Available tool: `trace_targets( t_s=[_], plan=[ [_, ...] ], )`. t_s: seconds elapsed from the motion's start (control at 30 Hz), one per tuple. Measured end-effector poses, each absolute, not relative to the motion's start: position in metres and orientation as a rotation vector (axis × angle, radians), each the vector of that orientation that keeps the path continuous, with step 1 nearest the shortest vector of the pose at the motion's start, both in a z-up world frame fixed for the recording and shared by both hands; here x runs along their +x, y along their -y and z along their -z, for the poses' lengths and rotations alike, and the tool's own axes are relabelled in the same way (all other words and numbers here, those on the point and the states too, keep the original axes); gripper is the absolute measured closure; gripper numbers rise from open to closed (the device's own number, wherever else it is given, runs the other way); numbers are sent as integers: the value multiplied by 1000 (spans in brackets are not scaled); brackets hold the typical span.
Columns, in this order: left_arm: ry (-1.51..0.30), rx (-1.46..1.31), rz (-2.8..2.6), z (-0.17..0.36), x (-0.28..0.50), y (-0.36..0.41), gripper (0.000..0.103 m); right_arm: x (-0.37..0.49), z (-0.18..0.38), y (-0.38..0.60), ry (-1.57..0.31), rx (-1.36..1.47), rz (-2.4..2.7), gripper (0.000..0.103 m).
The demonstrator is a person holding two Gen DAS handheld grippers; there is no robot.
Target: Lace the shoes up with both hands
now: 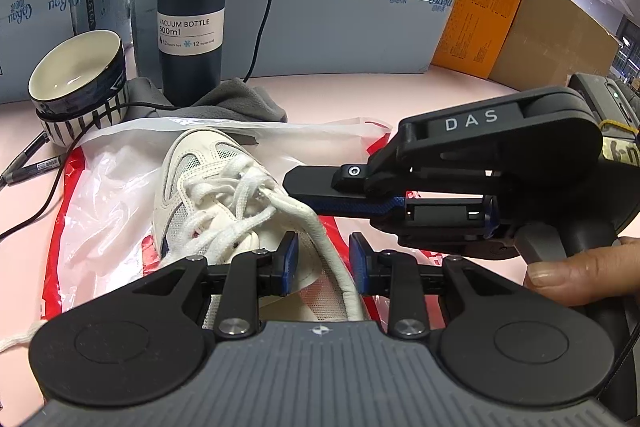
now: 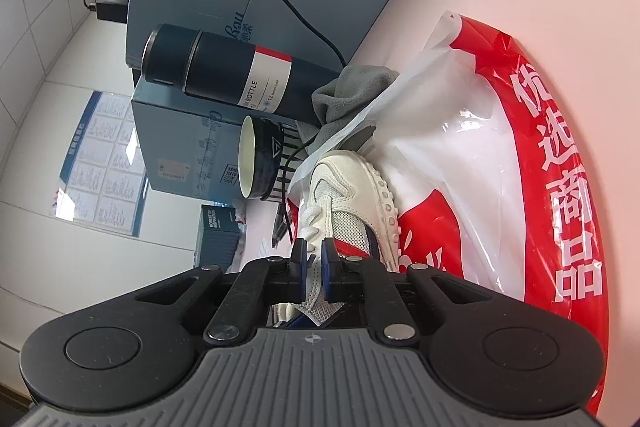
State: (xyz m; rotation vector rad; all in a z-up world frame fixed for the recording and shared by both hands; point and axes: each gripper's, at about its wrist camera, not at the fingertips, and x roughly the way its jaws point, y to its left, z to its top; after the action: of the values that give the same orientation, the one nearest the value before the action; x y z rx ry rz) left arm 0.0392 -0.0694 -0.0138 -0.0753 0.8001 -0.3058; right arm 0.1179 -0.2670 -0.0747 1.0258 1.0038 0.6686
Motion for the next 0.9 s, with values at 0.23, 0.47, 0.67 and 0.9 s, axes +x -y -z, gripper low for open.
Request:
trace_targets(
  t_s=[0.23,0.47,0.67,0.9],
  plan=[
    [-802,-75,308,15,40,70,80,117,75,272,-984,1060,-662,99],
    [-803,-71,305,15,40,71,80,116,73,278,-963,1084,-651,99],
    [-806,-67,301,16,40,71,79,116,76,285,-966,1100,-624,97],
    [-810,-64,296,16,40,70,79,116,73,285,-956,1086,-620,66]
  ],
)
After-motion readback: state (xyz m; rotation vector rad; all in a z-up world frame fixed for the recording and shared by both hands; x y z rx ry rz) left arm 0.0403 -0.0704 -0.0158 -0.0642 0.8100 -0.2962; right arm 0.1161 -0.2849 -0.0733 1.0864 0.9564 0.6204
